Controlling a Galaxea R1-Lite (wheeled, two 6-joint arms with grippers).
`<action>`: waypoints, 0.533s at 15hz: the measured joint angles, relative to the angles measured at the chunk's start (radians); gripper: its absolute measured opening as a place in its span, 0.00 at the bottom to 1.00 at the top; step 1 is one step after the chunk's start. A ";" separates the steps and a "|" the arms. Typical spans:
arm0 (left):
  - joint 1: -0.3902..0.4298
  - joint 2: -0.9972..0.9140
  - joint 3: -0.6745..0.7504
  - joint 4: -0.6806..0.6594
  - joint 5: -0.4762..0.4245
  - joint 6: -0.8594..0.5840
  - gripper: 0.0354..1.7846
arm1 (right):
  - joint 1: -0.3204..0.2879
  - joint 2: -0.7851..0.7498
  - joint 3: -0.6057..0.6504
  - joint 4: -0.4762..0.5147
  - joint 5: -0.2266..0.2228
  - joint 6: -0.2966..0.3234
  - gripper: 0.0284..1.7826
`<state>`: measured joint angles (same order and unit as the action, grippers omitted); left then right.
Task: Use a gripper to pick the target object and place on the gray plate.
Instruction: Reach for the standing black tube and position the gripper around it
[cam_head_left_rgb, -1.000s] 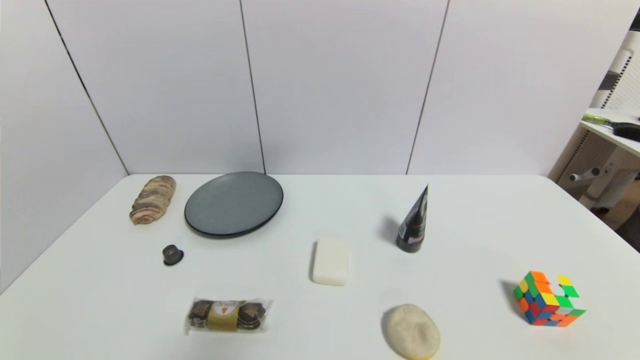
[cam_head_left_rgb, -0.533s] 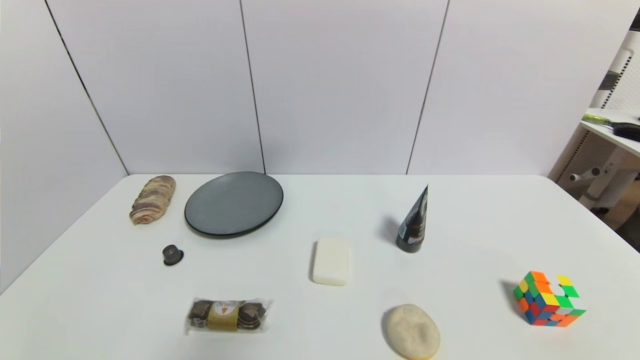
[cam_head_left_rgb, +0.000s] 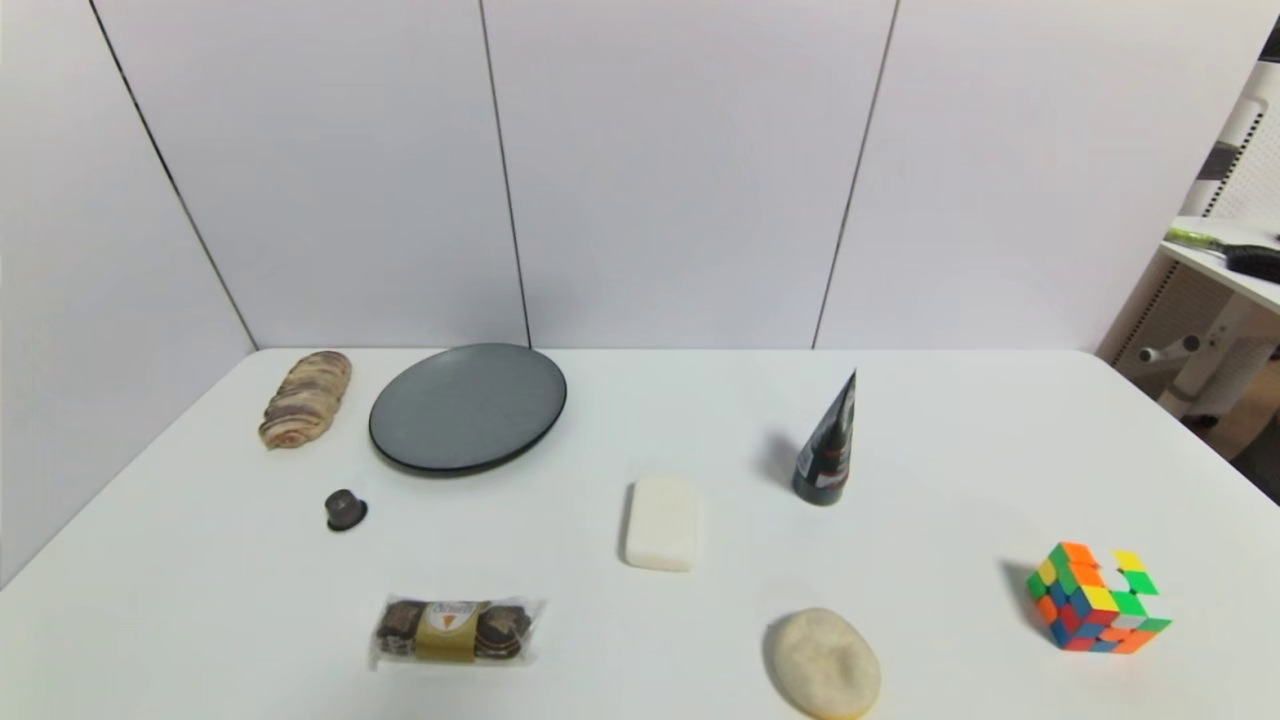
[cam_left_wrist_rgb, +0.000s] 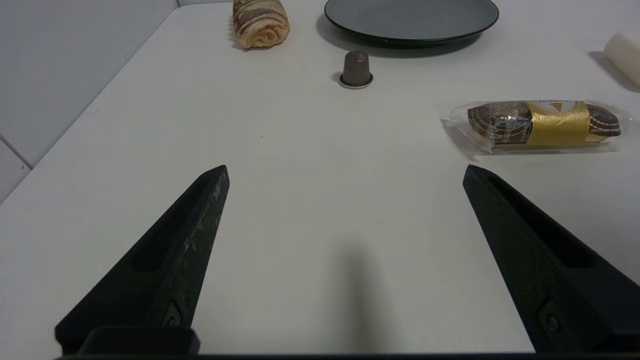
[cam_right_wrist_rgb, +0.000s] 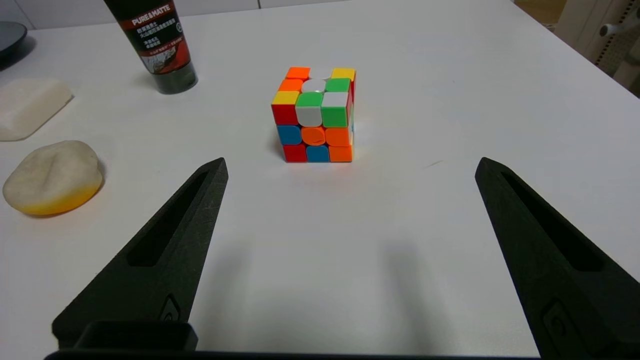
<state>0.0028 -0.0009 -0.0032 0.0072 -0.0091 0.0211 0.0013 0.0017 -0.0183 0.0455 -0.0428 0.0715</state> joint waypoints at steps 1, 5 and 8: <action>0.000 0.000 0.000 -0.001 0.002 -0.001 0.94 | 0.000 0.000 0.000 0.000 0.000 0.000 0.96; 0.000 0.000 0.001 -0.009 0.005 -0.012 0.94 | 0.000 0.000 0.000 0.000 0.000 0.000 0.96; 0.001 0.033 0.001 -0.008 0.006 -0.007 0.94 | 0.000 0.000 0.000 0.000 0.000 0.000 0.96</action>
<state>0.0036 0.0317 -0.0019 -0.0004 -0.0032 0.0143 0.0013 0.0017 -0.0183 0.0455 -0.0428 0.0717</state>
